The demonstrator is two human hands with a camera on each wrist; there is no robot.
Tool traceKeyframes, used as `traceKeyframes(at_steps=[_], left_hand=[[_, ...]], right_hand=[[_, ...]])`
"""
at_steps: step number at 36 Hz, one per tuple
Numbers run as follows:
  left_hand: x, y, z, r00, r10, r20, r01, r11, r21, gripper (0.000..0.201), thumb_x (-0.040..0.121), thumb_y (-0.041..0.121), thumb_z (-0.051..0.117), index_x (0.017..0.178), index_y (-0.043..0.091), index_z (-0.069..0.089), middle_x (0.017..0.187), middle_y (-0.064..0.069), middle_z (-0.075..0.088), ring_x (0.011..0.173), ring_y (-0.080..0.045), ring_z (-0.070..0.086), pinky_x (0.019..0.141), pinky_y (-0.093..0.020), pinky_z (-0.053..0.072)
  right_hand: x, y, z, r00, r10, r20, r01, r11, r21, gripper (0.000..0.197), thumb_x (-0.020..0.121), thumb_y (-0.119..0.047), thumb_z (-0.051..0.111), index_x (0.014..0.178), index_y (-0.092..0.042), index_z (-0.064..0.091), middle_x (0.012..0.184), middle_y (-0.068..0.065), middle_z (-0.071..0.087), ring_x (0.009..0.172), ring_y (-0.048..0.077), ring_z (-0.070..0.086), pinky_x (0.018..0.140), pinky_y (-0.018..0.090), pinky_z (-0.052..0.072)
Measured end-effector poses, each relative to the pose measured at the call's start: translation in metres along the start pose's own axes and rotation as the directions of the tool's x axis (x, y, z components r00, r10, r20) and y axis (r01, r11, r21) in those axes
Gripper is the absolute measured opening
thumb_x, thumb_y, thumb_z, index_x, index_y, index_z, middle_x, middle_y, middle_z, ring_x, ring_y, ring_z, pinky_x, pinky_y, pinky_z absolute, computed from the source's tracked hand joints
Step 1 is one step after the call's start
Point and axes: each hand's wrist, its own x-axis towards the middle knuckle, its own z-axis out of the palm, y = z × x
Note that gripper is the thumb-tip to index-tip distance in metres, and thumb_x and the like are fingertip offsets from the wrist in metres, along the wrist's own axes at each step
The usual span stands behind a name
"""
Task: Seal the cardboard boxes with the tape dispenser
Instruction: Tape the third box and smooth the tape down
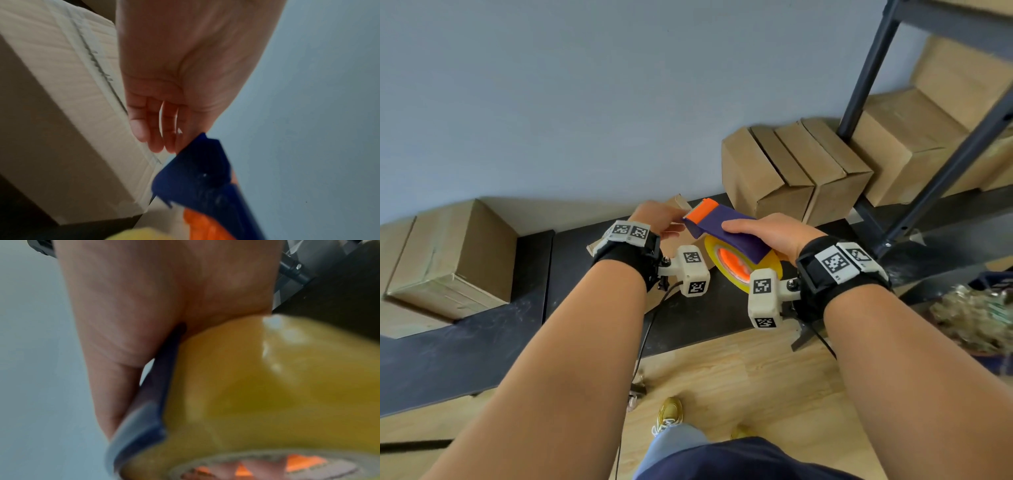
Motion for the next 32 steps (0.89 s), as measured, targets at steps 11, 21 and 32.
traceKeyframes(at_steps=[11, 21, 32], left_hand=[[0.037, 0.017, -0.025, 0.966, 0.071, -0.250, -0.053, 0.995, 0.079, 0.019, 0.087, 0.020, 0.065, 0.071, 0.012, 0.057, 0.067, -0.001, 0.059, 0.059, -0.015, 0.056, 0.056, -0.021, 0.052], [0.060, 0.039, -0.026, 0.961, 0.259, -0.094, -0.194, 0.879, 0.435, 0.030, 0.093, 0.025, 0.057, 0.109, 0.002, 0.068, 0.112, -0.015, 0.068, 0.089, -0.025, 0.061, 0.071, -0.028, 0.046], [0.107, 0.036, -0.026, 0.962, 0.273, -0.022, -0.204, 0.768, 0.607, 0.030, 0.096, 0.025, 0.055, 0.110, 0.003, 0.069, 0.117, -0.011, 0.067, 0.108, -0.027, 0.062, 0.083, -0.029, 0.046]], right_hand=[[-0.015, 0.010, -0.023, 0.996, 0.073, -0.055, -0.075, 0.997, -0.035, 0.055, 0.071, -0.062, 0.074, 0.100, -0.015, 0.069, 0.093, 0.007, 0.075, 0.089, 0.025, 0.071, 0.087, 0.037, 0.053], [-0.001, -0.008, -0.015, 0.982, 0.122, -0.148, -0.121, 0.993, 0.010, 0.052, 0.075, -0.060, 0.073, 0.096, -0.013, 0.069, 0.089, 0.009, 0.074, 0.083, 0.024, 0.070, 0.083, 0.034, 0.054], [0.032, -0.025, 0.001, 0.963, 0.188, -0.194, -0.189, 0.982, 0.013, 0.052, 0.075, -0.060, 0.073, 0.097, -0.013, 0.065, 0.094, 0.008, 0.071, 0.090, 0.024, 0.068, 0.089, 0.036, 0.052]])
